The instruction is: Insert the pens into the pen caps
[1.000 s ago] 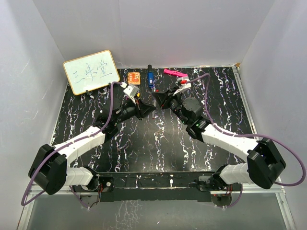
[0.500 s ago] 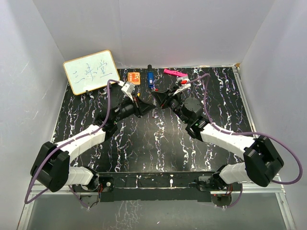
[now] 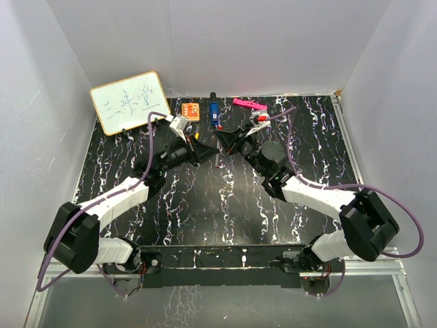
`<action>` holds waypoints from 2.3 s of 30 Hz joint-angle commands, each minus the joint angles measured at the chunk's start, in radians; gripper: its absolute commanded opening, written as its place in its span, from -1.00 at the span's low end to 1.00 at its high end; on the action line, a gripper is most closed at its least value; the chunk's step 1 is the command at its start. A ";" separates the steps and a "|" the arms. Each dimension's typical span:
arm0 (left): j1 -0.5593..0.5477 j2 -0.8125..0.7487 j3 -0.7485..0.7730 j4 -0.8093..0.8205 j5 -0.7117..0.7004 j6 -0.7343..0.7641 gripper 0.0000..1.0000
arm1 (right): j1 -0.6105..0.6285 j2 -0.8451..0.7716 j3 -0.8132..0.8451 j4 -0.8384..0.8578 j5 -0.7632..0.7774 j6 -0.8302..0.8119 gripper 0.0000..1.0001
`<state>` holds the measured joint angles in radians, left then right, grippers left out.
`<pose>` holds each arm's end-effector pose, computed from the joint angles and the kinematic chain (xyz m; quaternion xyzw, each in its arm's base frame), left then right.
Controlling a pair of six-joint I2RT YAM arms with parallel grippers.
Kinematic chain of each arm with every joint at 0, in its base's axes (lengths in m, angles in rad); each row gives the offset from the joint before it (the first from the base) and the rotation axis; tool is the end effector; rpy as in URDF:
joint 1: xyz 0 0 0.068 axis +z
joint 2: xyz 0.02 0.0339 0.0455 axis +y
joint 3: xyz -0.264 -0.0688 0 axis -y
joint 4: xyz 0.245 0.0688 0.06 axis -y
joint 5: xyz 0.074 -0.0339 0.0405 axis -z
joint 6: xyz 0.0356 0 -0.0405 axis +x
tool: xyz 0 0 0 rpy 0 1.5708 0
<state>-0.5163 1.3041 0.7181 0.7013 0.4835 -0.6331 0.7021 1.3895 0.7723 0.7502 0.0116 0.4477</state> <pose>0.2462 -0.1588 0.2948 0.1408 0.6552 -0.5277 0.5219 0.2412 0.2035 0.2948 -0.0792 0.6538 0.4060 0.6336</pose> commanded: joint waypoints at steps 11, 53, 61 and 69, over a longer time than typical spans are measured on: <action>0.054 -0.111 0.011 0.237 -0.113 0.000 -1.00 | 0.049 0.035 0.008 -0.290 -0.002 -0.026 -1.00; 0.012 0.144 -0.027 0.110 0.131 -0.014 -0.72 | 0.042 0.059 0.091 -0.150 0.175 0.110 -1.00; 0.012 0.189 0.039 -0.052 0.086 0.034 -1.00 | 0.042 0.054 0.089 -0.164 0.190 0.058 -0.28; 0.012 0.249 0.123 -0.322 -0.135 0.145 -1.00 | 0.042 -0.030 0.052 -0.181 0.272 0.026 0.53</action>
<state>-0.5068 1.5219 0.7658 0.5545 0.5018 -0.5682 0.7425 1.4445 0.8280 0.5331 0.2207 0.5014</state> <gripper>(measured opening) 0.074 0.732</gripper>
